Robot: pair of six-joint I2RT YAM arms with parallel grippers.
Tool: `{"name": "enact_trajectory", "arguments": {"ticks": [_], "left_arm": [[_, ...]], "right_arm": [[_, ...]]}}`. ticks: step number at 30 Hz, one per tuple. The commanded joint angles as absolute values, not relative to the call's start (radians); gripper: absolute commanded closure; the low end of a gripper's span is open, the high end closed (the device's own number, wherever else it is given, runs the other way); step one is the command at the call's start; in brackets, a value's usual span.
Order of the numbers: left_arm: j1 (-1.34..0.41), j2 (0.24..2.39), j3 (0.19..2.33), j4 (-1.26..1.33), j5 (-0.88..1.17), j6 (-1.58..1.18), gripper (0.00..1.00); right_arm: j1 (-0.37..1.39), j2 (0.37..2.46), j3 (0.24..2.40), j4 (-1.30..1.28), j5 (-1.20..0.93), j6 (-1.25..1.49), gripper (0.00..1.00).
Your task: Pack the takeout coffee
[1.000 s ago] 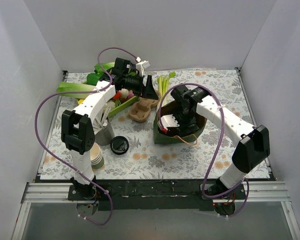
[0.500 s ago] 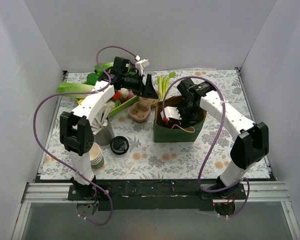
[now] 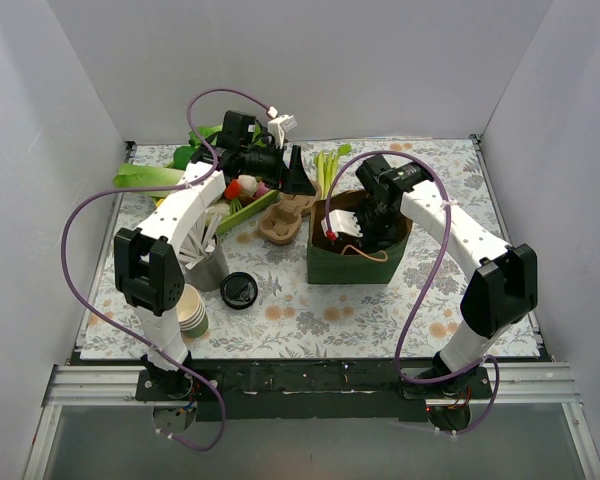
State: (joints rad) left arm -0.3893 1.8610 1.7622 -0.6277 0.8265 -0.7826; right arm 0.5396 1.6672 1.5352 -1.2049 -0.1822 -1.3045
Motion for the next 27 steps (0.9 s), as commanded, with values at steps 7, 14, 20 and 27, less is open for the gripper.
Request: {"name": "enact_trajectory", "arguments": {"ticks": [7,14,20,27], "left_arm": [[-0.403,1.773,1.749,-0.641,0.819,-0.759,0.24],[-0.407,1.764,1.733,-0.644,0.813,-0.750,0.23],[-0.406,1.767,1.735,-0.650,0.813,-0.744,0.23],[-0.407,1.775,1.746,-0.657,0.818,-0.741,0.23]], "right_arm": [[0.538,1.667,1.493,-1.224,-0.219,-1.278,0.99],[0.535,1.666,1.486,-1.216,-0.222,-1.278,0.99],[0.532,1.672,1.489,-1.213,-0.225,-1.276,0.99],[0.531,1.674,1.496,-1.209,-0.227,-1.276,0.99]]}}
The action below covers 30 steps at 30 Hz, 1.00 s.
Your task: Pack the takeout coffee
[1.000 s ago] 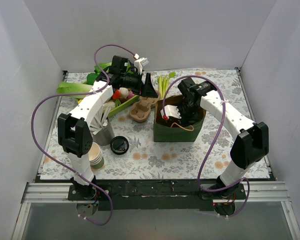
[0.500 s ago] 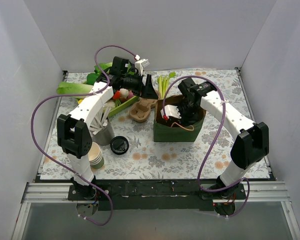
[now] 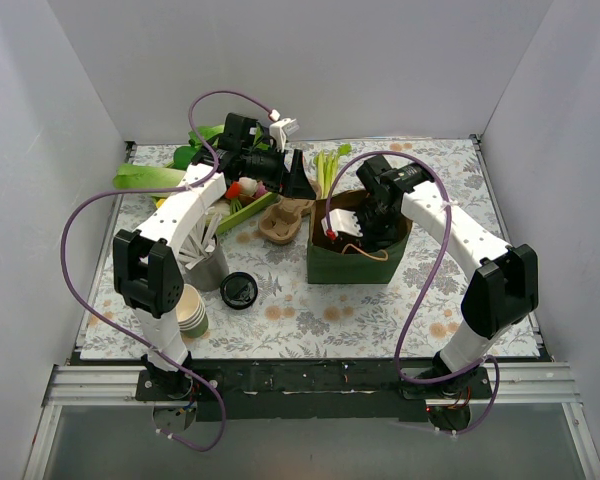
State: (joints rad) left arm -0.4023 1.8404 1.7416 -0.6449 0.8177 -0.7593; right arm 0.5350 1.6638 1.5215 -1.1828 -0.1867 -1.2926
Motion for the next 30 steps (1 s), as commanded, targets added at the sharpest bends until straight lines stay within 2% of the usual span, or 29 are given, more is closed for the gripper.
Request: {"name": "enact_trajectory", "arguments": {"ticks": [1,30], "left_arm": [[-0.407,1.773,1.747,-0.657,0.818,-0.741,0.23],[-0.405,1.769,1.766,-0.666,0.816,-0.715,0.22]], "right_arm": [[0.531,1.672,1.494,-1.207,-0.227,-1.276,0.99],[0.531,1.675,1.508,-1.193,-0.225,-1.249,0.98]]}}
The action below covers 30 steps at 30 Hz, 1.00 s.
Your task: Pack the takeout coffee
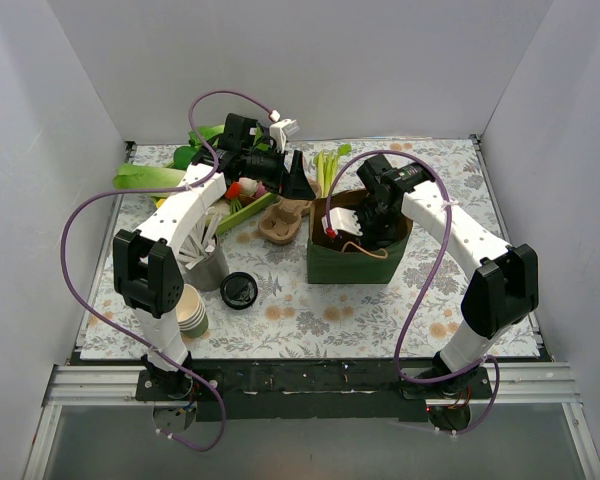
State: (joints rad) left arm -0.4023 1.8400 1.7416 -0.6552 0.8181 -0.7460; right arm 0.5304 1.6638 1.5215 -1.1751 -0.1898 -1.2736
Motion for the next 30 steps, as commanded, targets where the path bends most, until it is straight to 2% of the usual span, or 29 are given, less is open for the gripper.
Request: {"name": "enact_trajectory", "arguments": {"ticks": [1,14,18,24,30], "left_arm": [[-0.406,1.769,1.772,-0.666,0.813,-0.713,0.22],[-0.407,1.769,1.763,-0.666,0.822,-0.715,0.22],[-0.405,1.769,1.761,-0.663,0.828,-0.716,0.22],[-0.407,1.767,1.758,-0.661,0.830,-0.718,0.22],[-0.408,1.769,1.750,-0.655,0.839,-0.719,0.22]], "right_arm": [[0.531,1.675,1.508,-1.192,-0.225,-1.247,0.98],[0.531,1.672,1.509,-1.187,-0.219,-1.236,0.91],[0.532,1.667,1.516,-1.184,-0.215,-1.232,0.80],[0.532,1.660,1.529,-1.183,-0.213,-1.215,0.70],[0.532,1.657,1.539,-1.183,-0.207,-1.210,0.64]]}}
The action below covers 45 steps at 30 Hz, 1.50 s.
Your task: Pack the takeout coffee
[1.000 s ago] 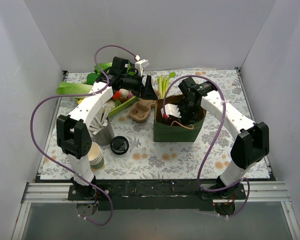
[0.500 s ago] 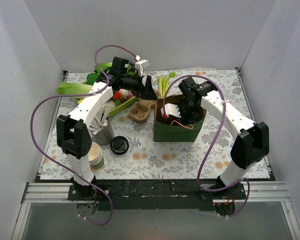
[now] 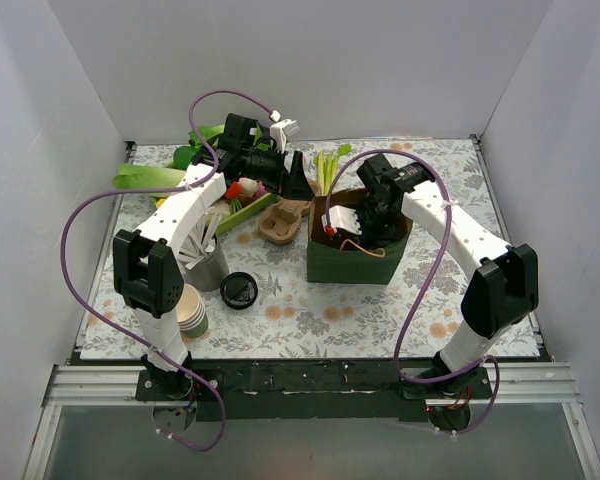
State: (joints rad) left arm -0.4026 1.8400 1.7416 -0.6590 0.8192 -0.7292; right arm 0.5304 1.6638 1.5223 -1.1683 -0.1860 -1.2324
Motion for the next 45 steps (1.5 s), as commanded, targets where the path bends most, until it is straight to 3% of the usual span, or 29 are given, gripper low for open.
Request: {"name": "enact_trajectory", "arguments": {"ticks": [1,15,17,18,19,30,45], "left_arm": [[-0.408,1.770,1.752,-0.655,0.839,-0.719,0.22],[-0.407,1.786,1.763,-0.655,0.857,-0.721,0.22],[-0.408,1.786,1.764,-0.653,0.859,-0.721,0.22],[-0.408,1.786,1.764,-0.653,0.859,-0.721,0.22],[-0.407,1.784,1.763,-0.657,0.859,-0.721,0.22],[-0.407,1.770,1.747,-0.653,0.854,-0.721,0.22],[-0.407,1.767,1.744,-0.655,0.856,-0.716,0.22]], "right_arm": [[0.532,1.657,1.539,-1.183,-0.206,-1.207,0.63],[0.538,1.648,1.551,-1.175,-0.199,-1.181,0.55],[0.538,1.641,1.552,-1.172,-0.196,-1.175,0.48],[0.538,1.641,1.554,-1.167,-0.196,-1.174,0.36],[0.538,1.638,1.554,-1.164,-0.193,-1.169,0.31],[0.545,1.620,1.592,-1.163,-0.189,-1.157,0.09],[0.546,1.589,1.652,-1.210,-0.173,-1.124,0.02]]}}
